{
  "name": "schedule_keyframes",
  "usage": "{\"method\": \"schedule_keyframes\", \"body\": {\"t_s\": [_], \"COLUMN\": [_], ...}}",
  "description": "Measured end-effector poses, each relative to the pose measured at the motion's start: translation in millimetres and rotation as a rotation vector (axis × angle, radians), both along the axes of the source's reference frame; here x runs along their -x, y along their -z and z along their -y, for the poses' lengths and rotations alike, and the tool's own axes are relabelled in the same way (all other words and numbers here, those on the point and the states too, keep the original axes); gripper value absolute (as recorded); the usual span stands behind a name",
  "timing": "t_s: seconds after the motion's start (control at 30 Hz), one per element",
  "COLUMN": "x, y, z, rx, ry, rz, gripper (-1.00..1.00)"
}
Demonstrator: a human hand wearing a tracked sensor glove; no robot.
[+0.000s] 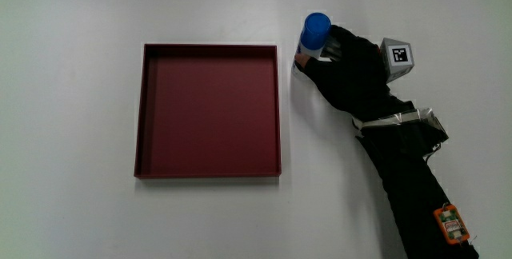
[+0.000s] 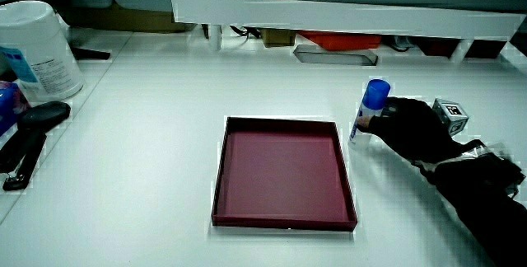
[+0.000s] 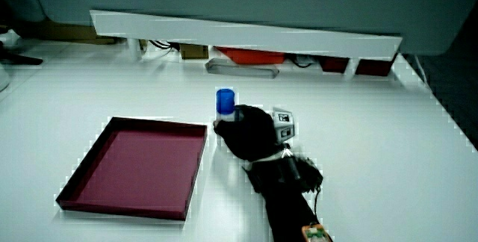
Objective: Pick glue from desk
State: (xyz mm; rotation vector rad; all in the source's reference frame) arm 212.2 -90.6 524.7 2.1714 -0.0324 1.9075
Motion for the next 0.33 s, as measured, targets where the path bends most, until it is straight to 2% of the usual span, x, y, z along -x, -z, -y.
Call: {"method": "schedule_keyframes", "body": {"t_s": [0.07,0.27,0.33], "x": [5.2,26.3,34.6], "y": [10.1,38.0,43.6], "z": [-0.1,-2.0,-4.1], "rx": [-0.018,-0.111,-0.122], "ry": [0.017,0.083,0.109], "rz": [-0.01,0.046,0.059], "gripper": [1.0,1.0,1.0]}}
